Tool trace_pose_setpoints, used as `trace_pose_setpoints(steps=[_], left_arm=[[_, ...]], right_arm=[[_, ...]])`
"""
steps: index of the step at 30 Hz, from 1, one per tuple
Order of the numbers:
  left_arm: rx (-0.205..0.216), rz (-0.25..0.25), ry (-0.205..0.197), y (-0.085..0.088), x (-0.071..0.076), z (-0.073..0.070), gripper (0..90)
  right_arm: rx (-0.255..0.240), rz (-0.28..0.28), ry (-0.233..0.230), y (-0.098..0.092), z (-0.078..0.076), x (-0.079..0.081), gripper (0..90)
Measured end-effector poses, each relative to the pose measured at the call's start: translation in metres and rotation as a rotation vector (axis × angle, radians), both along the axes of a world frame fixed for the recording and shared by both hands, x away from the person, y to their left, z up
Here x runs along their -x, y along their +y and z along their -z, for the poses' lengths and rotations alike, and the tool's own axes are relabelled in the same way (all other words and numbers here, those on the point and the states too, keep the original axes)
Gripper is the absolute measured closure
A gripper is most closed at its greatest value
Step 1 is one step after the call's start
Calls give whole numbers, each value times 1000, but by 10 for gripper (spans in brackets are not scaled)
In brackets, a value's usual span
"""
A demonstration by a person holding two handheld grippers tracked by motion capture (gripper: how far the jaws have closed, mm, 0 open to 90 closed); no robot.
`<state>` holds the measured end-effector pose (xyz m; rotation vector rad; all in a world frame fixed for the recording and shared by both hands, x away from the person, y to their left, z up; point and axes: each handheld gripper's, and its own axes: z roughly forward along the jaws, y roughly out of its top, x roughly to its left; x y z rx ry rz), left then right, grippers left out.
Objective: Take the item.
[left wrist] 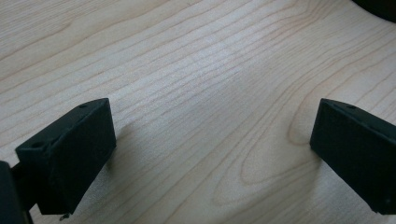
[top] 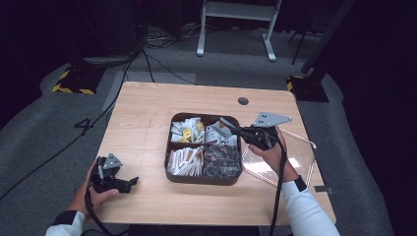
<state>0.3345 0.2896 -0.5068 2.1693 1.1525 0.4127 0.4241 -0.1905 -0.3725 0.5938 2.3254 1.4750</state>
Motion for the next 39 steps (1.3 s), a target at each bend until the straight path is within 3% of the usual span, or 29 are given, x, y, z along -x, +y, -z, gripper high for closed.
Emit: trace_pose_setpoints(steps=[8, 25, 39], left_arm=[[-2, -2, 0, 0, 0, 0, 4], [-3, -1, 0, 0, 0, 0, 4], [0, -3, 1, 0, 0, 0, 3]], right_arm=[[2, -35, -12, 2, -3, 13, 900], [56, -151, -1, 24, 8, 35, 900], [74, -247, 11, 39, 15, 57, 900]])
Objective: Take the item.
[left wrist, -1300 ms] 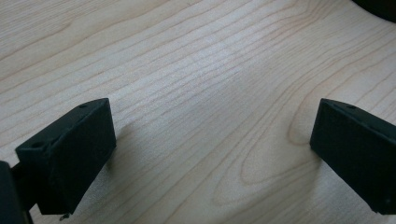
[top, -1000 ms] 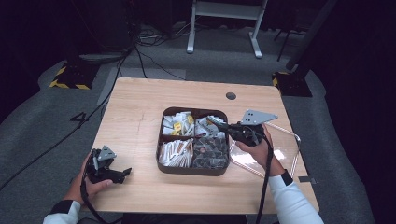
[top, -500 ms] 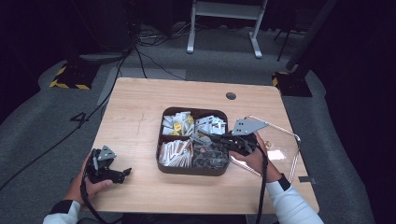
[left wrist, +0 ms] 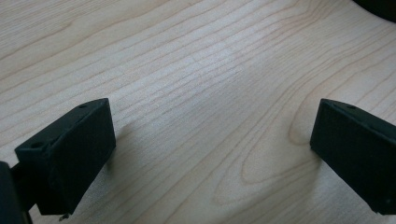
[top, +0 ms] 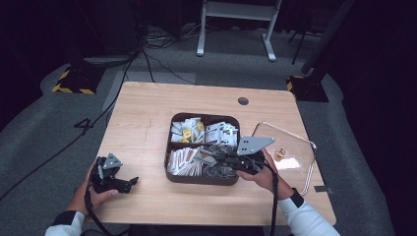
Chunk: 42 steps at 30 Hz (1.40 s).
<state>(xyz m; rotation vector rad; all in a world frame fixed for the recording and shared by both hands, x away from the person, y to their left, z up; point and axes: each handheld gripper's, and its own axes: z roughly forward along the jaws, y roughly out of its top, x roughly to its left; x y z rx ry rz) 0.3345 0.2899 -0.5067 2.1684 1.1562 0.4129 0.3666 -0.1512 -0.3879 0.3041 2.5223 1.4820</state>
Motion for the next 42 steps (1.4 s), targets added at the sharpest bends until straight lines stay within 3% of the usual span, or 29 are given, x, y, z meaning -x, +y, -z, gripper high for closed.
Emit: trace_pose_setpoints(steps=[9, 23, 34, 42], left_arm=[[1, -3, 2, 0, 0, 0, 3], [-1, 2, 5, 0, -1, 0, 1], [-1, 3, 4, -1, -3, 0, 1], [1, 3, 5, -1, -3, 0, 1]], right_arm=[[16, -47, -2, 9, 3, 16, 900], [64, -121, 40, 23, 21, 42, 900], [154, -164, 91, 35, 42, 53, 900], [184, -177, 118, 35, 51, 57, 900]])
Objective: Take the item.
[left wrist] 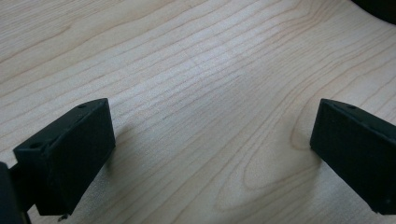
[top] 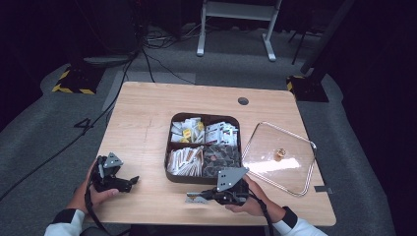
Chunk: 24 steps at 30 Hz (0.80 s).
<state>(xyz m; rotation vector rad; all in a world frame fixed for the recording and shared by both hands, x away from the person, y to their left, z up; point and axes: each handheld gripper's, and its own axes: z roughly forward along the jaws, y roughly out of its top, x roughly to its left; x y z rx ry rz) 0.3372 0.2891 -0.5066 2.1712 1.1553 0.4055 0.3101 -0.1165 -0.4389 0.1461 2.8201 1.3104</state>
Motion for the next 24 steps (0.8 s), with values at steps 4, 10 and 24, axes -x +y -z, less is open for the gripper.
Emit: trace_pose_setpoints(steps=[4, 10, 24], left_arm=[[0, 0, 0, 0, 0, 0, 1], [-1, 0, -2, 0, 0, 0, 1], [-2, 1, -2, 0, 0, 0, 1]], right_arm=[[-1, -2, 11, -2, 0, 1, 897], [-1, -1, 27, -4, 2, 1, 870], [-31, 140, -46, -21, -9, -14, 702]])
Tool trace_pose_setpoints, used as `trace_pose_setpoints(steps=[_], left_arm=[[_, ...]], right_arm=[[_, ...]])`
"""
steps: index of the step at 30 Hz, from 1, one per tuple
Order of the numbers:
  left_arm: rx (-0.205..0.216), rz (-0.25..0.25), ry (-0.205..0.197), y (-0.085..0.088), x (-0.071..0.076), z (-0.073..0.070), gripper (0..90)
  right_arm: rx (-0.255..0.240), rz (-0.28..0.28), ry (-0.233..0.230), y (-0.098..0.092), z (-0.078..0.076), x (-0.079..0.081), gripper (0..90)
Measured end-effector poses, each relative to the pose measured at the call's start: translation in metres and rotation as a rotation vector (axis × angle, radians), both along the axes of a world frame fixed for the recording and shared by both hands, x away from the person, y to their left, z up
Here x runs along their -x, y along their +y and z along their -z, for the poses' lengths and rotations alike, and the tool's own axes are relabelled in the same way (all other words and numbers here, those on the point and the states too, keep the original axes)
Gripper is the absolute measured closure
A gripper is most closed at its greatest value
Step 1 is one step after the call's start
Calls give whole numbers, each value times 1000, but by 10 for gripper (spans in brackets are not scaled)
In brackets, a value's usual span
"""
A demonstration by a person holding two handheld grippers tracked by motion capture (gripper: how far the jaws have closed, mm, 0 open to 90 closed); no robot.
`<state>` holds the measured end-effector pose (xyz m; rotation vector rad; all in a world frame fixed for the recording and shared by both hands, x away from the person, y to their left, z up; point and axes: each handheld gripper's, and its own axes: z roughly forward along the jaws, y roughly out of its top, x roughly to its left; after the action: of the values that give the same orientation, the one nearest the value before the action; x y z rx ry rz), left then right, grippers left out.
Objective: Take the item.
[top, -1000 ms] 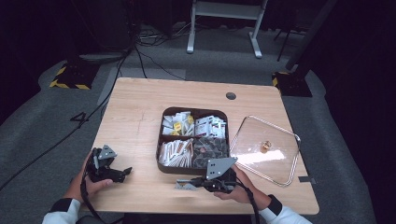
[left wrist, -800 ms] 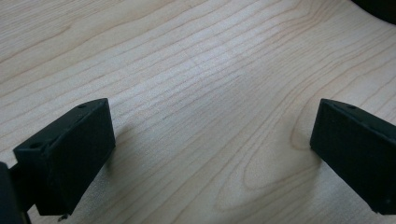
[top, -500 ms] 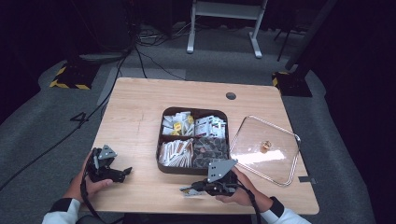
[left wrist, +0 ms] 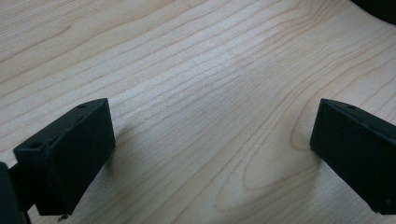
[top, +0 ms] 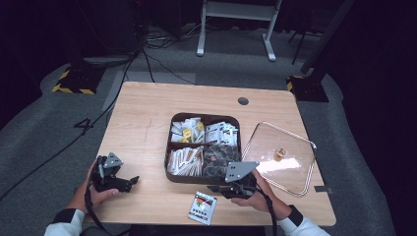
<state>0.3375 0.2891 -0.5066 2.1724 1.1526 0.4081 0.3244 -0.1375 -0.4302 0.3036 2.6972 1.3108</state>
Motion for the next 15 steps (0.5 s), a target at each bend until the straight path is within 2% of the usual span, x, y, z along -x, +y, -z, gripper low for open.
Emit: trace_pose_setpoints(steps=[7, 11, 15], left_arm=[[-2, 1, 2, 0, 0, 0, 1], [-1, 1, 3, 0, 0, 0, 1], [-1, 1, 3, 0, 0, 0, 1]], right_arm=[[-34, 38, -15, -12, -8, -8, 628], [-40, 63, -38, -17, -13, -14, 575], [-55, 105, -52, -26, -18, -21, 500]])
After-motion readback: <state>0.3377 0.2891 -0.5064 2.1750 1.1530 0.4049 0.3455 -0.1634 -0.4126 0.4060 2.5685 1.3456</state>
